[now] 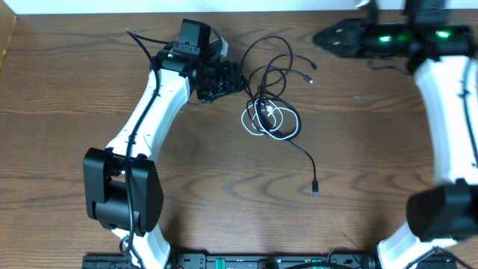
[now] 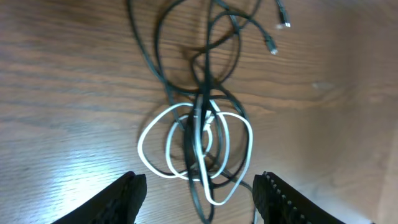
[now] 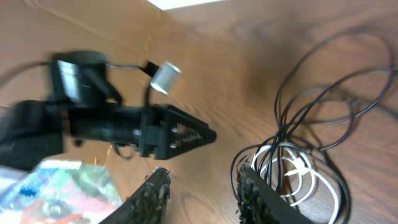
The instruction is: Untangle cables
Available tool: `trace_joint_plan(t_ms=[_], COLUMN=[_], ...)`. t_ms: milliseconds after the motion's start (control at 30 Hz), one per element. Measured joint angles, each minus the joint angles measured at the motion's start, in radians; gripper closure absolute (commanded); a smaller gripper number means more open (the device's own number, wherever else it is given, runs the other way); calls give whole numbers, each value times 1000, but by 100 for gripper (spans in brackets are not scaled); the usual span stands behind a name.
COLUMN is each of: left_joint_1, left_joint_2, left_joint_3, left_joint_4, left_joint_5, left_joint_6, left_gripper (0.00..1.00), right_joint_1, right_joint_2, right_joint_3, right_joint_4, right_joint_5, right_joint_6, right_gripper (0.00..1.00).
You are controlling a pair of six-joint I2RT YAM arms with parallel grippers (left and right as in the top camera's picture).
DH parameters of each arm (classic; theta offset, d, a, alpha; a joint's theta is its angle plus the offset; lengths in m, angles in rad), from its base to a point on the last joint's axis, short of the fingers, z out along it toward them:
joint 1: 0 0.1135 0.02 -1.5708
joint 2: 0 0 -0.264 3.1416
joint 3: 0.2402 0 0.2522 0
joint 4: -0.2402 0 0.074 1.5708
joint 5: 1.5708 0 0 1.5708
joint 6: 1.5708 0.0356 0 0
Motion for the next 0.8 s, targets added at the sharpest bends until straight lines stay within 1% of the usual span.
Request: trace_joint_plan(t_ms=[300, 500, 800], left_joint_1=[6, 42, 57], left_joint_2=[0, 0, 0], left_joint_3=[0, 0, 0], left_joint_4=[-58, -63, -67], left_joint_5=[-121, -148, -155], left_joint_6=[-77, -95, -95], left_gripper=[39, 39, 39], right_joint_1=[130, 181, 270], right_joint_2=[230, 358, 407], right_joint_3=[0, -1, -3], right_joint_4=[-10, -26, -34], right_joint_5=[58, 63, 91], right_joint_6=[31, 50, 57], right_gripper=[59, 60, 64])
